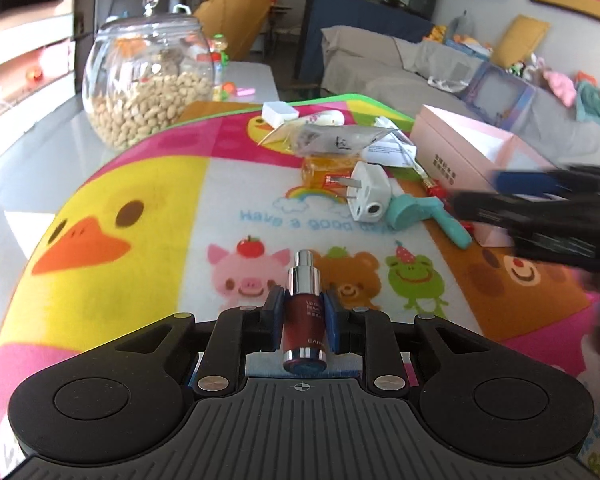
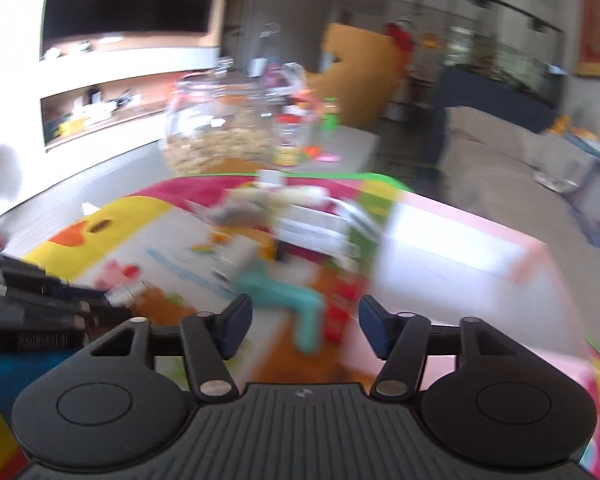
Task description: Organize rigid objects
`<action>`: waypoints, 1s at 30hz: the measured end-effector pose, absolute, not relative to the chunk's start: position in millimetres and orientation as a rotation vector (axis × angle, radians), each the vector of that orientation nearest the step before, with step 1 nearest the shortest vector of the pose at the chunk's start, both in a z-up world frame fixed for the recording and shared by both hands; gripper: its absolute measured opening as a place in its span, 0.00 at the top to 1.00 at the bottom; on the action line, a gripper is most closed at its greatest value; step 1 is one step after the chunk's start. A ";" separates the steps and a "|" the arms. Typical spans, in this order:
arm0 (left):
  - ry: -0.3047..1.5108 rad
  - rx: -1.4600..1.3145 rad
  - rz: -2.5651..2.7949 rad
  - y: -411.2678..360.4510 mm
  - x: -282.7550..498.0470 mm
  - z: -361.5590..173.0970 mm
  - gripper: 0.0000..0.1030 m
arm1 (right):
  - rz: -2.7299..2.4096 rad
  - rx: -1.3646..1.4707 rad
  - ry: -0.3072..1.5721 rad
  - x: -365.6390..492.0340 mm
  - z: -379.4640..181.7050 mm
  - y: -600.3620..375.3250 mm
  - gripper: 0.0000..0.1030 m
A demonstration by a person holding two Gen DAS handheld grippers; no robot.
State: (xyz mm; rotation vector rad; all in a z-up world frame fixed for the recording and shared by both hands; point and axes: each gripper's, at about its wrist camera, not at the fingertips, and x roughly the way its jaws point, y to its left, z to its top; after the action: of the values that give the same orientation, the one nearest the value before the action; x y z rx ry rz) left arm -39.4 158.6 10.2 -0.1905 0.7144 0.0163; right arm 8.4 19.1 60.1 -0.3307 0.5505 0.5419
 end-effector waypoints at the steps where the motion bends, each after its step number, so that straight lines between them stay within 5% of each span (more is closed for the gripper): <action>1: 0.711 -0.204 0.015 160.3 -41.0 9.7 0.76 | 0.550 -0.336 0.558 17.4 57.9 33.0 0.44; 6: 0.689 -0.219 -0.015 164.7 -46.8 7.5 0.76 | 0.554 -0.384 0.619 54.0 39.2 84.9 0.44; 8: 0.671 -0.221 -0.024 164.4 -48.6 6.1 0.76 | 0.562 -0.395 0.648 60.1 35.4 93.5 0.61; 21: 0.662 -0.131 -0.282 112.3 -75.9 19.9 0.77 | 0.473 -0.212 0.555 -52.9 103.7 -62.1 0.64; 30: 0.390 0.019 -0.454 33.0 -40.5 132.4 0.77 | 0.212 -0.073 0.496 -78.2 101.3 -170.9 0.64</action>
State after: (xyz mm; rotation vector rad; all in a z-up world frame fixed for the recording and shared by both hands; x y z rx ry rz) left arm -40.5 33.0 132.4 0.0191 0.3902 -0.4538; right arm -78.2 -170.9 101.3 -0.0732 0.4957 0.2118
